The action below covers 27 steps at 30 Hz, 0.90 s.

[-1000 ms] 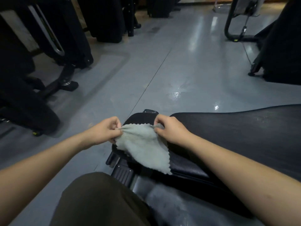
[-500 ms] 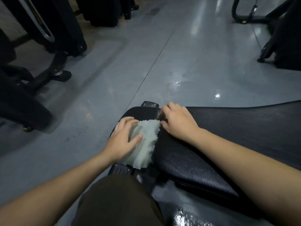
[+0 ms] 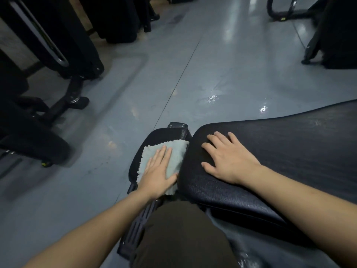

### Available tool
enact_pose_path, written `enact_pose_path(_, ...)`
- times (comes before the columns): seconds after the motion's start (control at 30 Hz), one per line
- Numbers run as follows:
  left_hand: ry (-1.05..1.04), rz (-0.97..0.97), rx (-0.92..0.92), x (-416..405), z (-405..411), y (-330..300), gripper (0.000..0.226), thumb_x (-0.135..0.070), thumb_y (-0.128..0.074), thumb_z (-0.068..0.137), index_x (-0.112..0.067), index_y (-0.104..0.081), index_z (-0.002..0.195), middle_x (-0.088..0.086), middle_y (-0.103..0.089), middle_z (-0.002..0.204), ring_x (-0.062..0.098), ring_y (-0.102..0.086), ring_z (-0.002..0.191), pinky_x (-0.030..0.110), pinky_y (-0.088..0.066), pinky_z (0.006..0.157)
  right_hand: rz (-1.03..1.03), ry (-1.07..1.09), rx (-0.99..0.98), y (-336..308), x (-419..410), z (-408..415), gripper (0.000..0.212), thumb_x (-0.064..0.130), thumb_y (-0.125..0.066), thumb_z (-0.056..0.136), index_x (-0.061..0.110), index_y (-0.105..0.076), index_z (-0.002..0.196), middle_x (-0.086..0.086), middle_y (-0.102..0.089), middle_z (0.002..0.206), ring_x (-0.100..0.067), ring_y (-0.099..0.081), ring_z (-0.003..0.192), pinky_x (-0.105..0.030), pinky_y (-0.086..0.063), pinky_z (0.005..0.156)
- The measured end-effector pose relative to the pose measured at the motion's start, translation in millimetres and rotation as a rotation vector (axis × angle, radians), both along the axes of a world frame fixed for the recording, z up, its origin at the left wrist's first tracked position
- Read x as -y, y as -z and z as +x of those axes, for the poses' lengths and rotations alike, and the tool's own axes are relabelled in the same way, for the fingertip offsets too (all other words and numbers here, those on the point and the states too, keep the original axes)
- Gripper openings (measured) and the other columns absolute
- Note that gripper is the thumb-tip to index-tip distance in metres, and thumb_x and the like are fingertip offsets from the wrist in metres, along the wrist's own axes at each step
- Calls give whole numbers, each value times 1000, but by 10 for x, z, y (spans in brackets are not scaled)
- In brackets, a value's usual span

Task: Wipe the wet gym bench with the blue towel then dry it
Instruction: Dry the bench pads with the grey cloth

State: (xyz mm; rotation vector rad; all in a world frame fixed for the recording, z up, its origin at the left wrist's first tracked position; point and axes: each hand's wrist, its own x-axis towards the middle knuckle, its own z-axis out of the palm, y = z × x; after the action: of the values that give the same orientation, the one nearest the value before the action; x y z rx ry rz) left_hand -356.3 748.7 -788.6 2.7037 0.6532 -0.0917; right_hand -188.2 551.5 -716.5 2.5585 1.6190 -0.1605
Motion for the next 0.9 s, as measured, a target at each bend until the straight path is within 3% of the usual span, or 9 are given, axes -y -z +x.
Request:
enact_pose_path(0.2,66,-57,20,-212,573,-43,84,-45,-46,88,-32,-4,159,-11,6,167,8,10,152,40,0,124,43,-15,-24,64,-27,58,80,63,-8,87,20,-32,150,-11,-25,160,-32,-13,152,-56,-12,121)
enact_pose_path(0.33,143,-62,79,-388,949,-62,85,-56,-39,79,-30,-20,158,-9,-12,166,10,-5,152,37,-7,123,72,-19,-49,61,-38,89,79,64,-10,89,20,-31,151,-11,-24,161,-31,-12,152,-55,-10,122)
enact_pose_path(0.47,132,-79,82,-509,1258,-72,62,-56,-44,78,-35,-47,136,-8,-44,139,18,-39,132,42,-30,112,100,-4,-57,68,-45,92,69,62,-26,97,20,-32,151,-11,-24,160,-30,-11,151,-55,-9,122)
enact_pose_path(0.57,108,-32,38,-546,1421,-74,65,-63,-38,73,-31,-54,128,-6,-50,126,20,-45,121,36,-33,101,108,5,-55,73,-50,97,69,62,-27,96,20,-33,150,-11,-26,159,-31,-13,150,-55,-9,121)
enact_pose_path(0.67,93,-49,37,-525,1379,-65,66,-65,-37,77,-33,-50,133,-6,-48,130,19,-43,123,33,-31,99,104,4,-58,72,-49,99,68,62,-27,97,20,-33,150,-10,-26,159,-30,-13,150,-54,-8,122)
enact_pose_path(0.73,101,-79,59,-498,1257,-59,64,-62,-40,82,-37,-43,140,-7,-42,142,19,-37,134,35,-29,108,104,8,-58,66,-45,95,68,62,-26,97,21,-32,151,-10,-26,160,-30,-12,151,-54,-7,122)
enact_pose_path(0.83,140,-106,63,-404,910,-58,73,-59,-41,84,-42,-24,153,-14,-13,164,13,-12,151,40,-18,121,95,10,-62,53,-35,82,68,62,-26,97,21,-31,151,-9,-26,160,-29,-12,151,-53,-7,122)
enact_pose_path(0.9,150,-106,66,-308,561,-53,75,-60,-40,88,-44,-13,156,-20,2,165,6,1,152,41,-12,123,84,15,-68,47,-32,71,69,62,-25,97,22,-30,152,-8,-24,161,-29,-10,152,-53,-7,123)
